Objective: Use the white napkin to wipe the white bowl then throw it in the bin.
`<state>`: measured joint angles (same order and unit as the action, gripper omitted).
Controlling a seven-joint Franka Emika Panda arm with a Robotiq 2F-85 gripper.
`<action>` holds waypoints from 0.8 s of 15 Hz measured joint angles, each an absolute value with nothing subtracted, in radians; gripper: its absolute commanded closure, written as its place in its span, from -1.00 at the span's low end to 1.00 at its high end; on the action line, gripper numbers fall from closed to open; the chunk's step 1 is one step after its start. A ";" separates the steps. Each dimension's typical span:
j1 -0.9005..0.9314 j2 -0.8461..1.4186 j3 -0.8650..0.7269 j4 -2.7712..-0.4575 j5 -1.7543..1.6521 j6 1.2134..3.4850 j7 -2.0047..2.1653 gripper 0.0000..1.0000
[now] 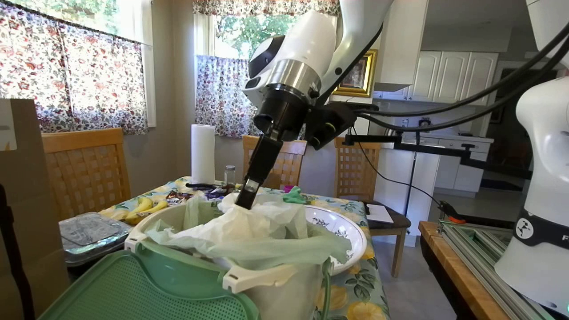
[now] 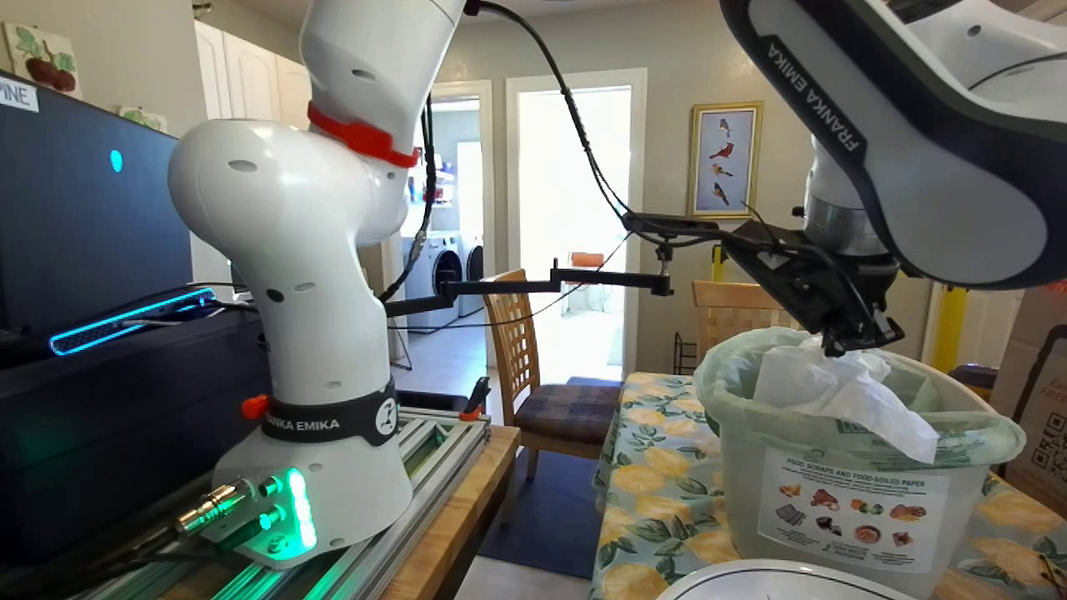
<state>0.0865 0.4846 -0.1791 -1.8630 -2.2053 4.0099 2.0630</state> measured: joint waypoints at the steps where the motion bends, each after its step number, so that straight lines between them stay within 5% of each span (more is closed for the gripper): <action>1: 0.087 0.496 -0.180 -1.860 -2.206 4.008 2.063 0.32; 9: 0.091 0.535 -0.207 -1.844 -2.211 3.960 2.064 -0.87; 12: 0.092 0.534 -0.221 -1.838 -2.209 3.927 2.073 -1.00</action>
<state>0.0925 0.5342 -0.2210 -1.8379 -2.2089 3.9268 2.0733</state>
